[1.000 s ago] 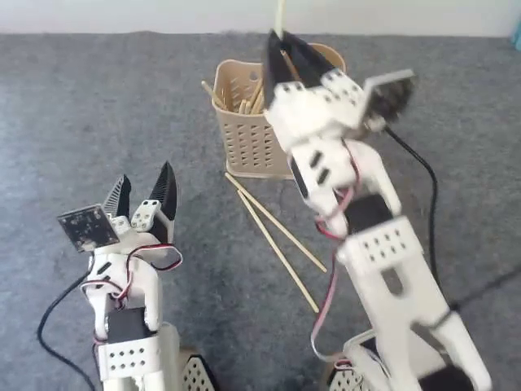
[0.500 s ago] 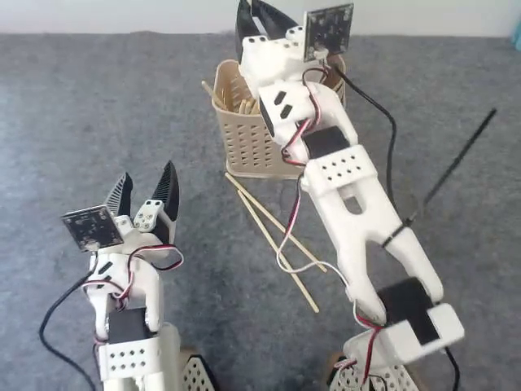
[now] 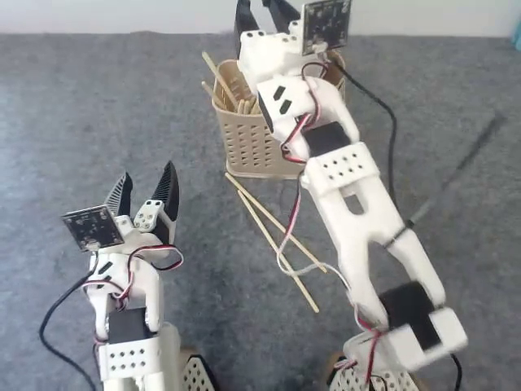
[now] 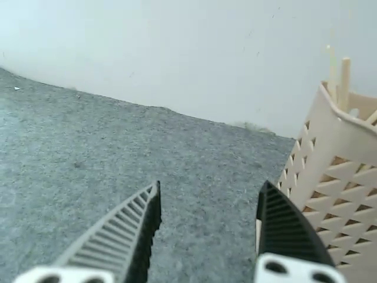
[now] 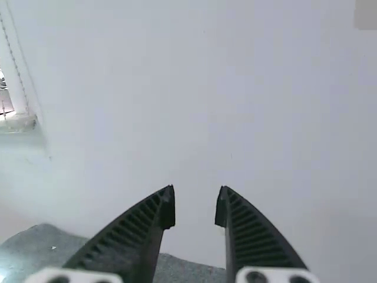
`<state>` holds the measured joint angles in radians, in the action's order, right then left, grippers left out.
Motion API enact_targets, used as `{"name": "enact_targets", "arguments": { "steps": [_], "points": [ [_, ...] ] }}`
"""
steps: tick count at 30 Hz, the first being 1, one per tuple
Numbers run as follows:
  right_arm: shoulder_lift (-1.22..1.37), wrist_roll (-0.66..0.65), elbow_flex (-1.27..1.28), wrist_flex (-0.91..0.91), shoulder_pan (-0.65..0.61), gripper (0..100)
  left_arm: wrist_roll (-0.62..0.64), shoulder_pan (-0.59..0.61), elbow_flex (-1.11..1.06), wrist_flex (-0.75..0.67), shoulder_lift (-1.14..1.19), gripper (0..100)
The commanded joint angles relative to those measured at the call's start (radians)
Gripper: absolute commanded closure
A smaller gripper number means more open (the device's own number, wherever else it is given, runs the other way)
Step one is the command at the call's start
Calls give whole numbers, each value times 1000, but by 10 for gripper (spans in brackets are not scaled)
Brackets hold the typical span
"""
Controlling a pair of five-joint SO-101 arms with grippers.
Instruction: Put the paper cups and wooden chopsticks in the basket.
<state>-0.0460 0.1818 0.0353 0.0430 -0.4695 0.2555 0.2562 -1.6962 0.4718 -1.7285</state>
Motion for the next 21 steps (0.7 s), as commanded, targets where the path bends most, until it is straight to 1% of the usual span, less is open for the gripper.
{"name": "enact_targets", "arguments": {
  "steps": [1, 5, 11, 13, 16, 19, 21],
  "points": [
    [-289, -11, -6, 383, -12, 876, -11, 0, 7, -12, -15, 746],
    [-430, -9, -2, 697, -28, 876, -6, -2, 7, -12, -15, 746],
    [-564, 80, -2, 1026, -12, 876, -2, -6, 7, -11, -14, 746],
    [-593, 87, -2, 1124, -12, 876, -2, -6, 8, -5, -14, 746],
    [-608, 87, 11, 1254, -10, 876, -2, -21, 24, 43, -14, 746],
    [-619, 87, 68, 1334, -7, 876, -2, -57, 38, 97, -14, 746],
    [-621, 87, 100, 1386, -7, 876, -2, -69, 39, 107, -14, 746]
  ]
}}
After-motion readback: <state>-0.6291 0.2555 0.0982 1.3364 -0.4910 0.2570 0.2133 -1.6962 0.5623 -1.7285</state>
